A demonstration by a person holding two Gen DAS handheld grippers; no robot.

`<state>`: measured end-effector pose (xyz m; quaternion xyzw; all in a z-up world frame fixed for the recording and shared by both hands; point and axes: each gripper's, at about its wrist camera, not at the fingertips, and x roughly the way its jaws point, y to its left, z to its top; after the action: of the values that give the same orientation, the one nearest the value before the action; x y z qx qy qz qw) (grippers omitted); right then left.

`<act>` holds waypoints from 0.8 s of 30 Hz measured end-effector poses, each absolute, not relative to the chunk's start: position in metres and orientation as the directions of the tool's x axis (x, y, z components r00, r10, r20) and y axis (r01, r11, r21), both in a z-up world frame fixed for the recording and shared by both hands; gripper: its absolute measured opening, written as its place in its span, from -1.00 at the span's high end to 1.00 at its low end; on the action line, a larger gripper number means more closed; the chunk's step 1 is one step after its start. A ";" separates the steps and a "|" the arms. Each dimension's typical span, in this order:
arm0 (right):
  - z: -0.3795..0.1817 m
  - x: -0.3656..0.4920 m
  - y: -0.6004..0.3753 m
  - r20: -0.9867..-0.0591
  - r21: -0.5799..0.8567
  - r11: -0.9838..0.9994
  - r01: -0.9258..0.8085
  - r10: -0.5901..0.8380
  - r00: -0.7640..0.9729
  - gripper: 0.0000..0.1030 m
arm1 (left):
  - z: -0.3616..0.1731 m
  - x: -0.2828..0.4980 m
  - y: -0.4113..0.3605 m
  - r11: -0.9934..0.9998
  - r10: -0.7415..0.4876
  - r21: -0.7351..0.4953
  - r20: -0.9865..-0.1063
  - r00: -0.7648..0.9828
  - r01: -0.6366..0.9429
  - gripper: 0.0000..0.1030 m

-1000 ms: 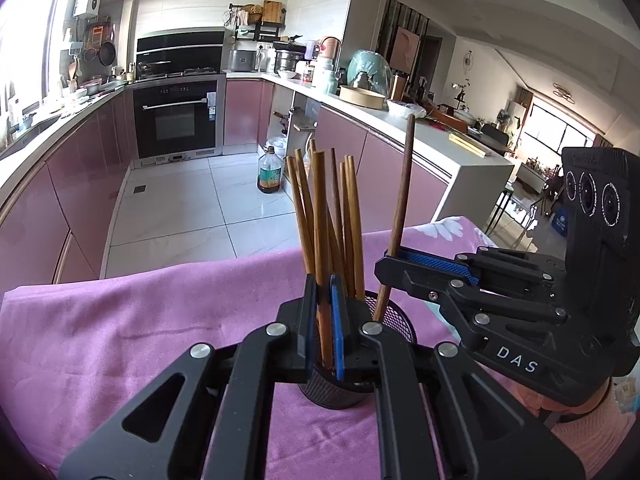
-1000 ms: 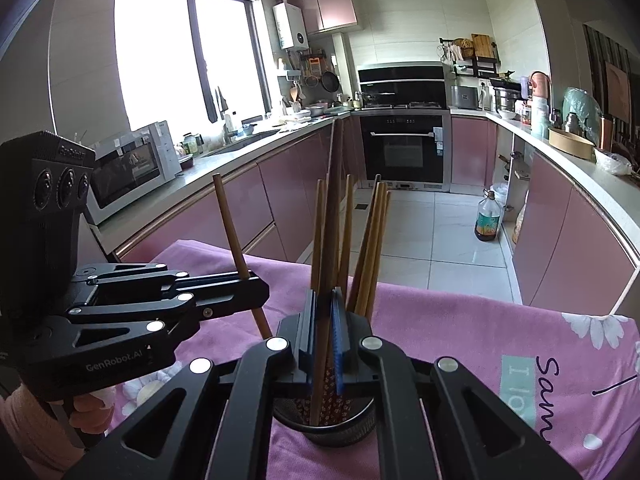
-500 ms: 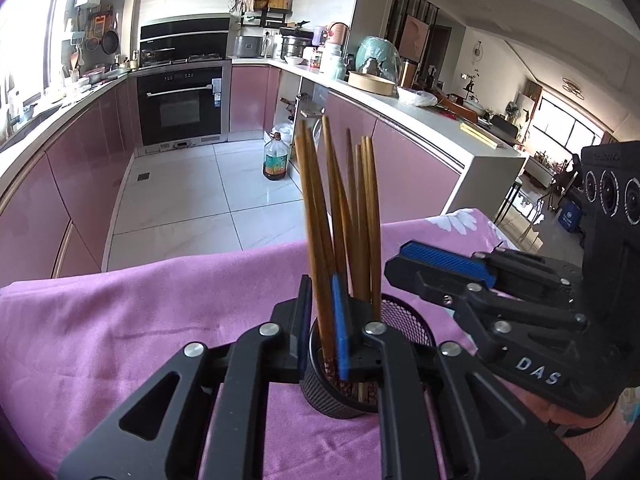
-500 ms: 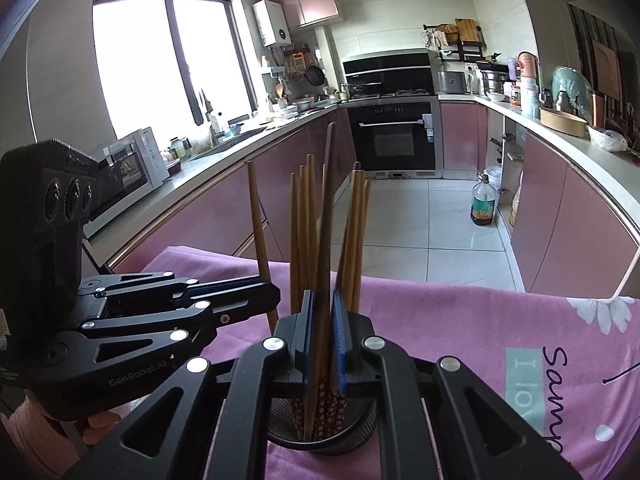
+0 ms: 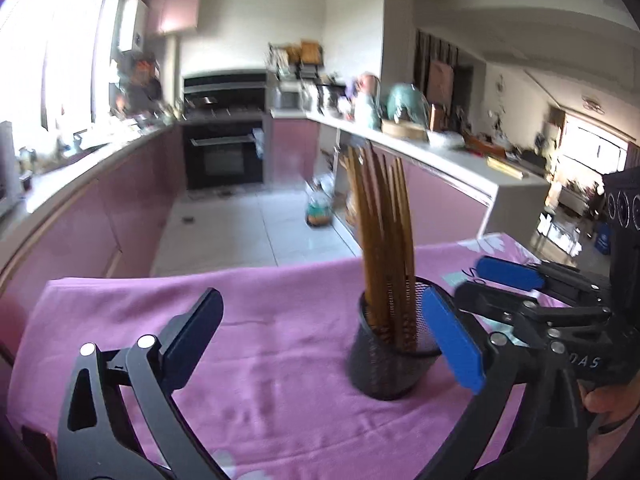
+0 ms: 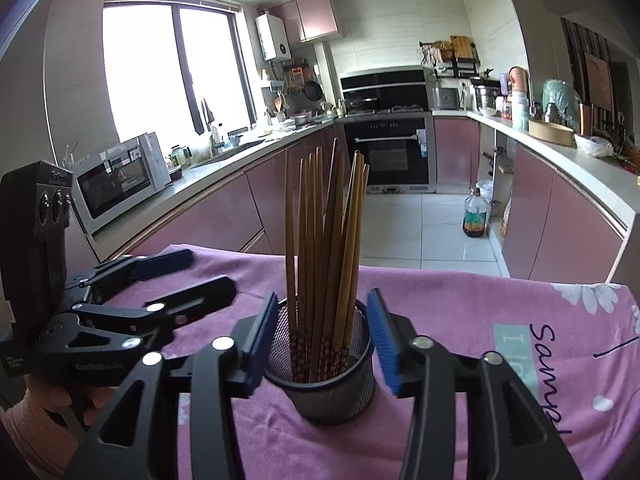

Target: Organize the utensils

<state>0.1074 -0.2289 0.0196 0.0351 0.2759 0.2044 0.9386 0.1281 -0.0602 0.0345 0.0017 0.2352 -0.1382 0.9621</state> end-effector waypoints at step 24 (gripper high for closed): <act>-0.013 0.001 -0.230 -0.300 0.003 0.983 -0.185 0.177 0.937 -0.87 | 0.011 0.008 0.012 0.999 -0.024 -0.041 -0.274 0.961 0.013 -0.89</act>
<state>0.0007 -0.2301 -0.0126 -0.0126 0.1515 0.0919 0.9841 0.0082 0.0124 0.0108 -0.0192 0.1386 -0.0092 0.9901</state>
